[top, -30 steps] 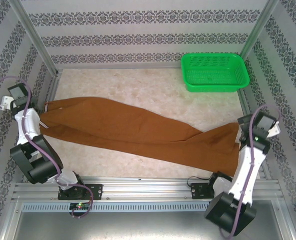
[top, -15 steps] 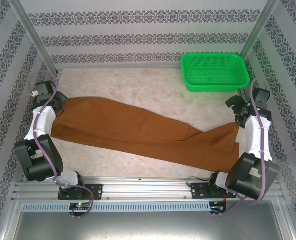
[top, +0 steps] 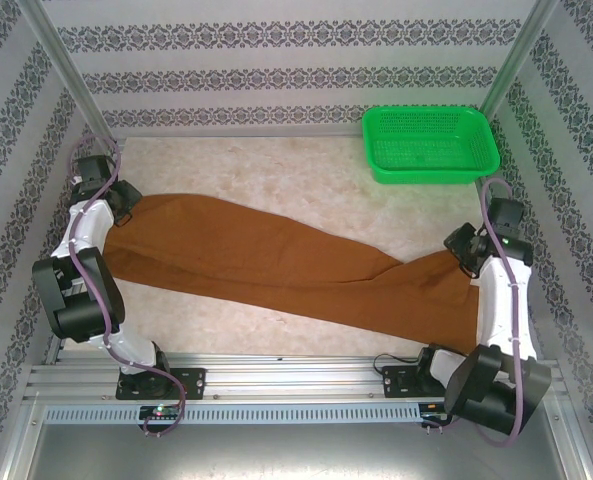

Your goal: Roll up the long pants

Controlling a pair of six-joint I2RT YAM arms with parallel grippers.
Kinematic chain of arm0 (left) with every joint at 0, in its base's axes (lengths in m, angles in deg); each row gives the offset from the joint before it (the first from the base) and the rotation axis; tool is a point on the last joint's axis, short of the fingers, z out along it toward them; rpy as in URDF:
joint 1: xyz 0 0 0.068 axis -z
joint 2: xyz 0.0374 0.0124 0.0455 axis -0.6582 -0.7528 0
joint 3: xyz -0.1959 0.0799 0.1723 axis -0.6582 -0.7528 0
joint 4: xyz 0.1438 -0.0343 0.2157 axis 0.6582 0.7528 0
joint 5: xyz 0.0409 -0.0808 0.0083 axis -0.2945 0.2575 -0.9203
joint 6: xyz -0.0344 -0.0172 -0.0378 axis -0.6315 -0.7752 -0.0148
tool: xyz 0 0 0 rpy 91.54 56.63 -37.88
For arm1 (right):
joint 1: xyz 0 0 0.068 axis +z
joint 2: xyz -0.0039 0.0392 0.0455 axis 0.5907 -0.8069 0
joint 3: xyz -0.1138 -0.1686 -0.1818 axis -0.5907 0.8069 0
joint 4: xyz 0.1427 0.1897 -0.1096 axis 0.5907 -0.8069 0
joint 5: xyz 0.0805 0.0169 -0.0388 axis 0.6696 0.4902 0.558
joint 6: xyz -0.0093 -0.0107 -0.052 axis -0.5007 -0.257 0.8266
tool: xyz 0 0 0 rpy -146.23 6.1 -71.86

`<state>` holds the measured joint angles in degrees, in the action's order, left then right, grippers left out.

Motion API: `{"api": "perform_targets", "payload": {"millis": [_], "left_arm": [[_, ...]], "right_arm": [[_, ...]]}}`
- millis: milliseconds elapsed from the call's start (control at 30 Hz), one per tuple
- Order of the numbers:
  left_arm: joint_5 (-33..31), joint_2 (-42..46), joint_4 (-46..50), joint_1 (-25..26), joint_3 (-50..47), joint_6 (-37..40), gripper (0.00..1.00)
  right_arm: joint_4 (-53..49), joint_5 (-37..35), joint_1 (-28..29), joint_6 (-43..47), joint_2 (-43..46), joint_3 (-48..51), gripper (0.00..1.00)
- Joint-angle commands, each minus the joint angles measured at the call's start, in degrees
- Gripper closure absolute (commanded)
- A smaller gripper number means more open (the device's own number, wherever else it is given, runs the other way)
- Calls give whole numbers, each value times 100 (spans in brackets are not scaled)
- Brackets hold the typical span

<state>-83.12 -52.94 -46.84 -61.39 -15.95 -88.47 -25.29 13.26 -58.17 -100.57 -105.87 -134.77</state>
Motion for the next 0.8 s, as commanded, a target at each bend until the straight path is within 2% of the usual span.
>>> {"api": "perform_targets", "payload": {"millis": [0,67,100,133,200,333,533,633,767], "left_arm": [[133,-90,22,41,142,65,55],[197,-146,-73,45,109,17,56],[222,-202,-109,50,106,-21,56],[255,-262,-144,61,106,-50,56],[285,-377,-157,110,156,-77,57],[296,-498,-200,177,168,-94,57],[379,-582,-298,183,92,-70,57],[375,-613,-317,177,40,-19,57],[340,-668,-284,177,42,84,57]], "right_arm": [[-329,-337,128,-79,617,-378,100],[-143,-404,308,-189,827,-516,99],[-29,-329,429,-125,705,-630,88],[-99,-334,548,-87,416,-847,84],[-196,-119,685,-15,-384,-1220,100],[305,-36,806,-109,-1428,-1352,100],[432,-14,837,-102,-2318,-1432,100],[203,33,844,-29,-2521,-1311,100],[-420,123,1044,167,-2331,-817,100]]}}
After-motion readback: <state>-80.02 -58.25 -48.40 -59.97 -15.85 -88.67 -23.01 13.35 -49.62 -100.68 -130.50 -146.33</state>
